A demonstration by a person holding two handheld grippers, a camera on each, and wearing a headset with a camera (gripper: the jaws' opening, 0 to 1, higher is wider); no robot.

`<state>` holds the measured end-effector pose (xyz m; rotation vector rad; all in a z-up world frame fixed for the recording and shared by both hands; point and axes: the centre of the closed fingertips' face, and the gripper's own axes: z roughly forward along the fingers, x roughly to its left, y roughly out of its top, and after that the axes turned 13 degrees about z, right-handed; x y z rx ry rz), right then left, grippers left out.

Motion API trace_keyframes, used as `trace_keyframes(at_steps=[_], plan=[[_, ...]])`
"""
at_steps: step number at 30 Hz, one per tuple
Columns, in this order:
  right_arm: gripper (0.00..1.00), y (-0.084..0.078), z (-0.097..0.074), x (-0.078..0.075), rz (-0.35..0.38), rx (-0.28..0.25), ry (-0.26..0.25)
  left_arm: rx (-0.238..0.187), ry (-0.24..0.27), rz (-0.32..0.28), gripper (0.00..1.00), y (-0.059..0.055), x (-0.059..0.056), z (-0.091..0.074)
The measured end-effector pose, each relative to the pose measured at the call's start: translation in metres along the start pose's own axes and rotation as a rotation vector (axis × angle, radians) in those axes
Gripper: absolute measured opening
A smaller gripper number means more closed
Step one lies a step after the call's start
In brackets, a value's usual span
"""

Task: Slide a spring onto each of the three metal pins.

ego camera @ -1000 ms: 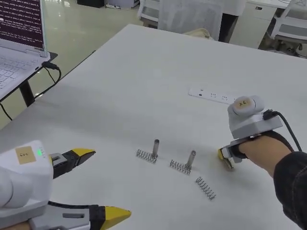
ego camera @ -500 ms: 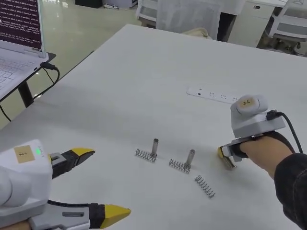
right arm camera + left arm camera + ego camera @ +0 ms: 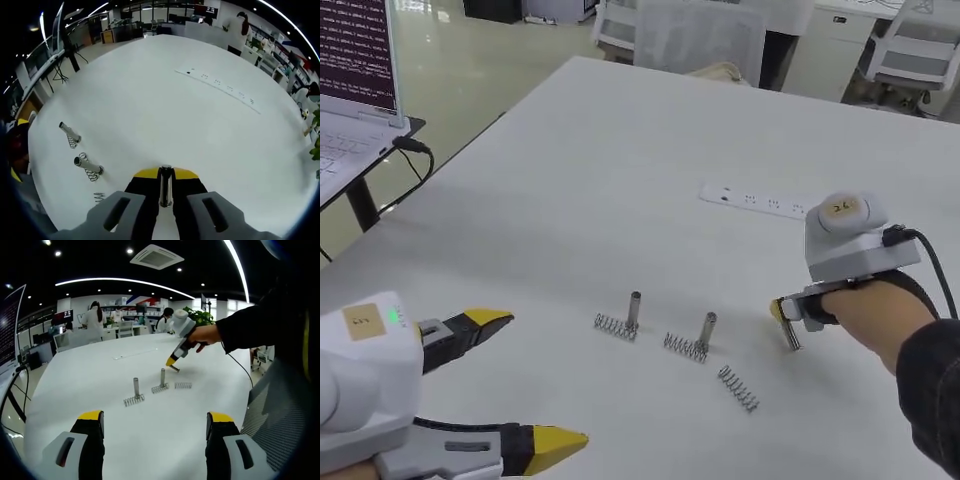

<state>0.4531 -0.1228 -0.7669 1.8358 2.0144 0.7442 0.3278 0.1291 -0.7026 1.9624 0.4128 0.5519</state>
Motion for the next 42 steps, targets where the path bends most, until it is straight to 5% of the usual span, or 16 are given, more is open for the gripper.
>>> trace_keyframes(at_steps=[17, 42], plan=[[0.05, -0.004, -0.025, -0.001, 0.019, -0.043, 0.015, -0.007, -0.009, 0.020, 0.80, 0.007, -0.002, -0.001], [0.05, -0.019, -0.035, -0.002, 0.036, -0.077, 0.034, -0.014, -0.011, 0.033, 0.80, 0.013, -0.003, -0.003]])
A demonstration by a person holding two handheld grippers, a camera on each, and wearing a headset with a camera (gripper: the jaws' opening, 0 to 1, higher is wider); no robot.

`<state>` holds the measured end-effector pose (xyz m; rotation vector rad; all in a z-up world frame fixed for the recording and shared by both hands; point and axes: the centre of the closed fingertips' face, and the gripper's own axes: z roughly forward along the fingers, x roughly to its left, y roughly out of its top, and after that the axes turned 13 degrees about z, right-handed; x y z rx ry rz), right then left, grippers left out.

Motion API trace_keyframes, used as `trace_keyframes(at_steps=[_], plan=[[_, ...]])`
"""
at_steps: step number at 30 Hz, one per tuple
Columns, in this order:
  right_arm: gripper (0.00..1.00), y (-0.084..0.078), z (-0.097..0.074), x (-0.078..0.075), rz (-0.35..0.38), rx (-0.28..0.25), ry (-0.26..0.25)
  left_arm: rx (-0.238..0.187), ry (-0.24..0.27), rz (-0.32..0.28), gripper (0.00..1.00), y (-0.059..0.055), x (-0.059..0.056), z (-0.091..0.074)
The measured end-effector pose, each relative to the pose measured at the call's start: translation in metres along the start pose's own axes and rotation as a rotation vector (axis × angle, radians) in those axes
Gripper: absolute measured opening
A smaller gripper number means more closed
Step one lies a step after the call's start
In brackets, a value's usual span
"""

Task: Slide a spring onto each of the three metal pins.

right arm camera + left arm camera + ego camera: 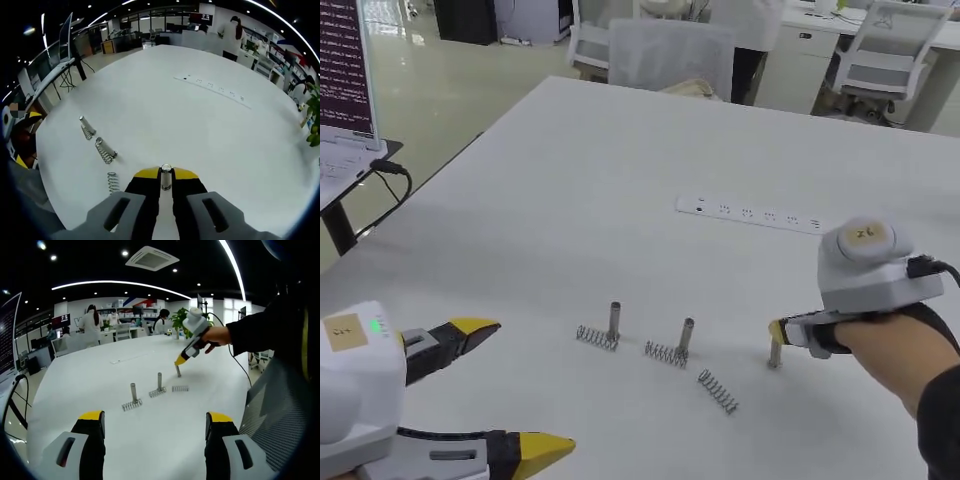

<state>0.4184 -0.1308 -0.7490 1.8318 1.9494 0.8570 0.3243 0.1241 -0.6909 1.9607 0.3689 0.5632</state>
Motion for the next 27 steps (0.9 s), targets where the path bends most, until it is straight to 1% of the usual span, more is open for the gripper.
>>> trace_keyframes(at_steps=[6, 19, 27], plan=[[0.05, -0.005, -0.006, 0.002, -0.004, -0.003, 0.003, -0.004, -0.001, 0.001, 0.80, 0.001, 0.000, 0.000], [0.05, -0.012, -0.011, 0.008, -0.015, -0.001, 0.019, -0.001, -0.009, 0.004, 0.79, 0.001, -0.002, 0.001], [0.05, -0.017, -0.014, 0.008, -0.023, 0.019, 0.017, -0.004, -0.008, 0.003, 0.79, 0.001, -0.002, 0.001]])
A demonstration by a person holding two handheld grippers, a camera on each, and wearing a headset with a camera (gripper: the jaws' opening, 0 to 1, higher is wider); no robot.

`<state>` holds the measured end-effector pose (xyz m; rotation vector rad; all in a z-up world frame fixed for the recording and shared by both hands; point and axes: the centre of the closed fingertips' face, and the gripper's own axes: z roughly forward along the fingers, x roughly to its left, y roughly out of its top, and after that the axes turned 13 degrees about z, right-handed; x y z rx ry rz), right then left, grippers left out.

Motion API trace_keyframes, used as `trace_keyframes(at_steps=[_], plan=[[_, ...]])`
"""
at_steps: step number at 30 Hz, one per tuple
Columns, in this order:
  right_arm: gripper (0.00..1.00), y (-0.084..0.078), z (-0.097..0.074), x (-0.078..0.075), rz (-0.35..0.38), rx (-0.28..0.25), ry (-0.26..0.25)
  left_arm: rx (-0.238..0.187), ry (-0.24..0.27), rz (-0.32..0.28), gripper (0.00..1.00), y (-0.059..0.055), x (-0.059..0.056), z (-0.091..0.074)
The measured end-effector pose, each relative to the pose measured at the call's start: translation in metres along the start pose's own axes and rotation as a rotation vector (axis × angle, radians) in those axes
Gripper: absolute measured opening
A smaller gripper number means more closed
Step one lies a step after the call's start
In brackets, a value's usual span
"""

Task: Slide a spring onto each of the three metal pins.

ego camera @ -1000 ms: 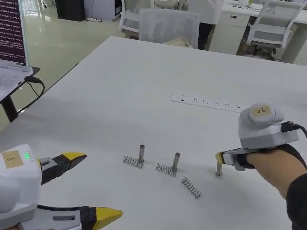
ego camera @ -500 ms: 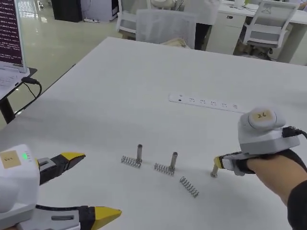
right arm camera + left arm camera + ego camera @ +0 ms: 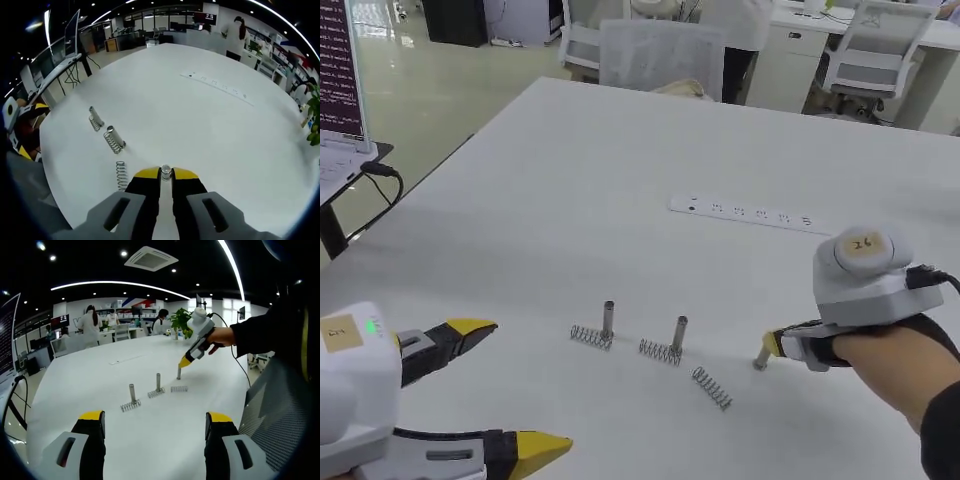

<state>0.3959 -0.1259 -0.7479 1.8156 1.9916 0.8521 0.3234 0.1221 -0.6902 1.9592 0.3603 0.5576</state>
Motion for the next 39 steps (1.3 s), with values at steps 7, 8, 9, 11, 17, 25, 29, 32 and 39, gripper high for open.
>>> trace_keyframes(at_steps=[7, 8, 9, 11, 17, 25, 29, 32, 39], plan=[[0.05, -0.004, -0.003, 0.000, 0.002, 0.019, -0.002, 0.001, -0.003, 0.002, 0.79, 0.000, 0.000, 0.000], [0.05, -0.004, -0.003, 0.001, 0.001, 0.022, -0.002, 0.001, -0.003, 0.001, 0.79, 0.000, -0.001, 0.000], [0.05, -0.005, -0.003, 0.001, -0.001, 0.025, -0.003, 0.000, -0.003, 0.000, 0.79, 0.000, -0.001, 0.000], [0.05, -0.006, -0.004, 0.002, -0.002, 0.030, -0.002, 0.000, -0.003, 0.001, 0.79, 0.000, -0.001, 0.000], [0.06, -0.007, -0.005, 0.003, -0.005, 0.039, -0.004, 0.000, -0.005, 0.000, 0.79, 0.000, -0.001, 0.001], [0.06, -0.003, -0.006, 0.006, -0.030, 0.021, 0.007, 0.002, -0.008, 0.001, 0.79, 0.000, -0.002, 0.001], [0.06, -0.002, -0.007, 0.006, -0.034, 0.017, 0.008, 0.002, -0.009, 0.000, 0.79, 0.000, -0.002, 0.001], [0.06, -0.001, -0.007, 0.007, -0.037, 0.009, 0.011, 0.001, -0.009, 0.001, 0.79, 0.000, -0.003, 0.001], [0.05, 0.006, -0.011, 0.010, -0.044, -0.018, 0.020, 0.001, -0.009, 0.002, 0.79, 0.000, -0.002, 0.001]])
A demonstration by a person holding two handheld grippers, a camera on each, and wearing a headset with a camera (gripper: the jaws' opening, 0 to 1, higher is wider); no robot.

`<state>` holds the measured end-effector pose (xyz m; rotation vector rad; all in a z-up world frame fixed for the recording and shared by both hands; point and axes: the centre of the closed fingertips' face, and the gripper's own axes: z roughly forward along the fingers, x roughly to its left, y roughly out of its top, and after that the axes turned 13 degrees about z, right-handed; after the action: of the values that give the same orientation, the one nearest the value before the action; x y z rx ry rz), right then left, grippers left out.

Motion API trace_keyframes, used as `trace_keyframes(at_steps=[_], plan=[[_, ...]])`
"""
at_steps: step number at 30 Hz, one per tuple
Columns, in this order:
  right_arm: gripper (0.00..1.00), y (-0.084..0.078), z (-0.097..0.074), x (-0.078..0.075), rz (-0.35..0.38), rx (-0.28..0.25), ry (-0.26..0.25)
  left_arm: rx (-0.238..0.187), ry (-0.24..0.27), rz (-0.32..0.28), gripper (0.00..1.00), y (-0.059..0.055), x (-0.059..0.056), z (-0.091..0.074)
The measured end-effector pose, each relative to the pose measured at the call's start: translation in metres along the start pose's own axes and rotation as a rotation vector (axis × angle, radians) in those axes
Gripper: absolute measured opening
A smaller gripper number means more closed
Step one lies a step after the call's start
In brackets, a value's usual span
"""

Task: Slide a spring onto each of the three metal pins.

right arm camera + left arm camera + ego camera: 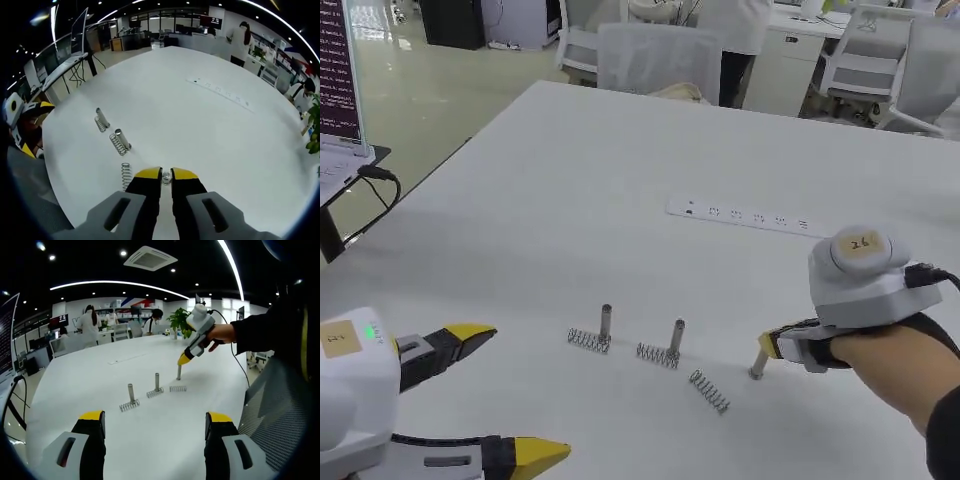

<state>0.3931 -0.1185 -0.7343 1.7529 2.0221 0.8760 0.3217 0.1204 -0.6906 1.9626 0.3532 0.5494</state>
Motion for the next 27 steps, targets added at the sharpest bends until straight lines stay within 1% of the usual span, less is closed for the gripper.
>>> trace_keyframes(at_steps=[9, 16, 21, 26, 27], plan=[[0.04, 0.001, 0.003, 0.000, 0.001, -0.007, 0.008, -0.001, 0.002, -0.001, 0.79, 0.000, 0.001, 0.000], [0.07, 0.007, 0.001, 0.003, -0.005, -0.028, 0.013, -0.001, 0.002, -0.002, 0.79, 0.000, 0.001, 0.000], [0.07, 0.016, -0.007, 0.004, -0.003, -0.064, 0.016, 0.000, 0.003, -0.002, 0.79, 0.000, 0.001, 0.000], [0.08, 0.028, -0.022, 0.001, -0.001, -0.119, 0.012, -0.001, 0.002, 0.000, 0.79, 0.000, 0.000, 0.000], [0.08, 0.029, -0.024, 0.000, -0.002, -0.123, 0.013, -0.001, 0.001, 0.001, 0.79, 0.000, 0.000, 0.000]])
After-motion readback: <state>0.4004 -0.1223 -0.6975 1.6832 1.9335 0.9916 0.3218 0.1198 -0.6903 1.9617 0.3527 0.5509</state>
